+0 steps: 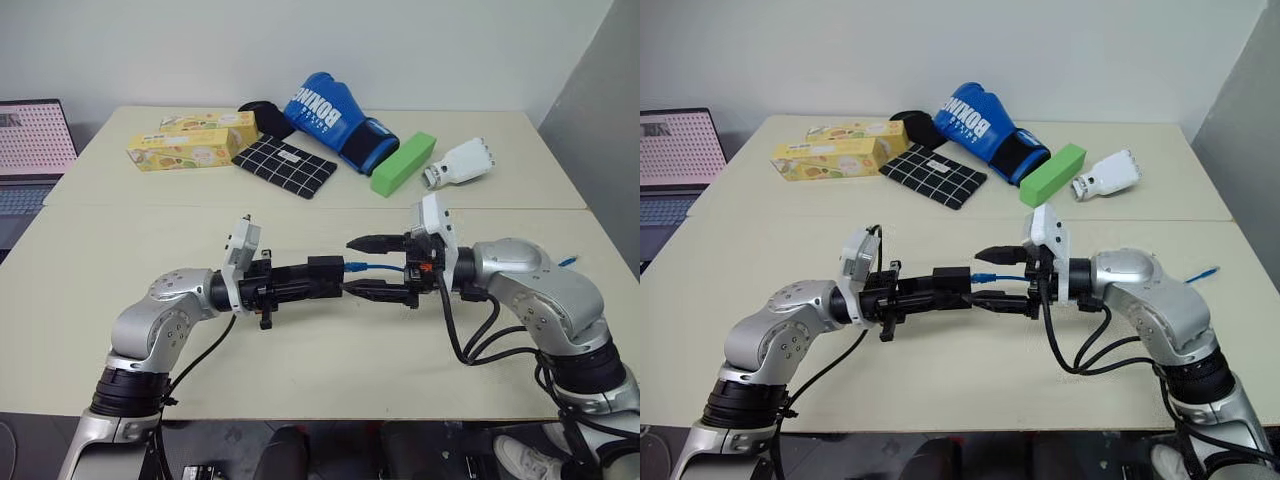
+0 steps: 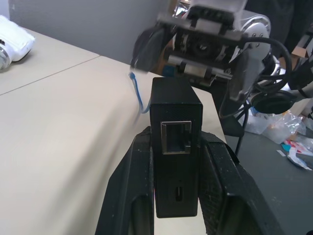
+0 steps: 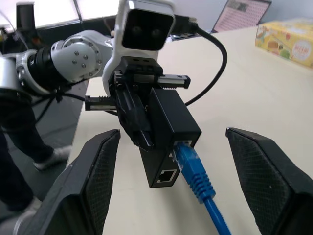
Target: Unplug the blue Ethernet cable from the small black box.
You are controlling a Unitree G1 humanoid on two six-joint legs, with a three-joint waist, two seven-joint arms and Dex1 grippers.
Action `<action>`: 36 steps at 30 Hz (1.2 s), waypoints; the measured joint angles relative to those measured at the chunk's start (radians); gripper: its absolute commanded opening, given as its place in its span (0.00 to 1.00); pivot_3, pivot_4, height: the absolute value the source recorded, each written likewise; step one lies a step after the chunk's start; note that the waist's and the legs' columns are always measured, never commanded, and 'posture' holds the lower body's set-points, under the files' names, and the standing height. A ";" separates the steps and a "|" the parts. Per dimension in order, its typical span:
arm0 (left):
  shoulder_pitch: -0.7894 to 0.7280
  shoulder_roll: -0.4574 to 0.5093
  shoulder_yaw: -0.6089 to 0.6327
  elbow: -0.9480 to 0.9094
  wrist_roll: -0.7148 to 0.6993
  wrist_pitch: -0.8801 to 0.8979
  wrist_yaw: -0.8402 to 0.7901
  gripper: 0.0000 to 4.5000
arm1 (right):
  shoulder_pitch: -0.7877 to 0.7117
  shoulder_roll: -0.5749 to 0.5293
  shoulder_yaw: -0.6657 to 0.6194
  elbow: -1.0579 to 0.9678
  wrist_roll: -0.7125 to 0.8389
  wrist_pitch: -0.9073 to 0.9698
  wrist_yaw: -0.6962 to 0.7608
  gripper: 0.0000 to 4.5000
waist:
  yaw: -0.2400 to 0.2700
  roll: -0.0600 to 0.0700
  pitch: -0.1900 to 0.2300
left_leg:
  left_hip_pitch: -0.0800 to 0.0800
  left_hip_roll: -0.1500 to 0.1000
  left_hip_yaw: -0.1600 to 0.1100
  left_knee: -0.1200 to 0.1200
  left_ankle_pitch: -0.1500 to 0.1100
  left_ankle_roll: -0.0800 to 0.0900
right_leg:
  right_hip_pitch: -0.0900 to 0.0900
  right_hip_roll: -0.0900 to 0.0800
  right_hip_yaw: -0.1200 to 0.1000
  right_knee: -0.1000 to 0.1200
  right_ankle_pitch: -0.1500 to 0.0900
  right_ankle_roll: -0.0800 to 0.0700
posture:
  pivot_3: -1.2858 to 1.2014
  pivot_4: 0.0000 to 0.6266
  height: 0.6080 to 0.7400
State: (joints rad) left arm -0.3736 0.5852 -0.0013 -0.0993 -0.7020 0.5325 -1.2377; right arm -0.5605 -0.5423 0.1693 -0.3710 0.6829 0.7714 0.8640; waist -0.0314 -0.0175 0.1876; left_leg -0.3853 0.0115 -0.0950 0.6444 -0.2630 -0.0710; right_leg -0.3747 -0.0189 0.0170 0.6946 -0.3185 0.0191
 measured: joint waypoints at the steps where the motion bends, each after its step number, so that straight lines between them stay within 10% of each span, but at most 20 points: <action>1: 0.000 0.000 0.000 0.001 0.000 0.000 -0.008 0.18 | 0.000 0.012 -0.002 0.000 0.009 0.018 -0.015 0.81 | 0.000 0.000 0.000 | 0.000 0.000 0.000 0.000 0.000 0.000 | 0.000 0.000 0.000 0.000 0.000 0.000 | 0.52 0.24 1.00; 30: 0.007 0.006 0.000 0.002 0.003 0.002 -0.039 0.18 | 0.000 0.026 -0.033 0.072 0.052 0.120 0.021 0.81 | 0.000 0.000 0.000 | 0.000 0.000 0.000 0.000 0.000 0.000 | 0.000 0.002 -0.001 0.000 0.000 0.000 | 0.52 0.24 1.00; 36: 0.010 0.006 0.000 0.002 0.009 0.001 -0.040 0.18 | 0.000 0.026 -0.033 0.072 0.053 0.136 0.027 0.50 | 0.000 0.000 0.000 | 0.000 0.000 0.000 0.000 0.000 0.000 | 0.000 0.002 -0.001 -0.001 0.000 0.000 | 0.52 0.24 1.00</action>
State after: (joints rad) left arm -0.3635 0.5911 -0.0013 -0.0972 -0.6925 0.5339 -1.2776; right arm -0.5605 -0.5164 0.1365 -0.2988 0.7361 0.9076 0.8910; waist -0.0318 -0.0175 0.1876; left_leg -0.3856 0.0111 -0.0950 0.6442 -0.2631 -0.0708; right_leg -0.3749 -0.0170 0.0165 0.6941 -0.3186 0.0194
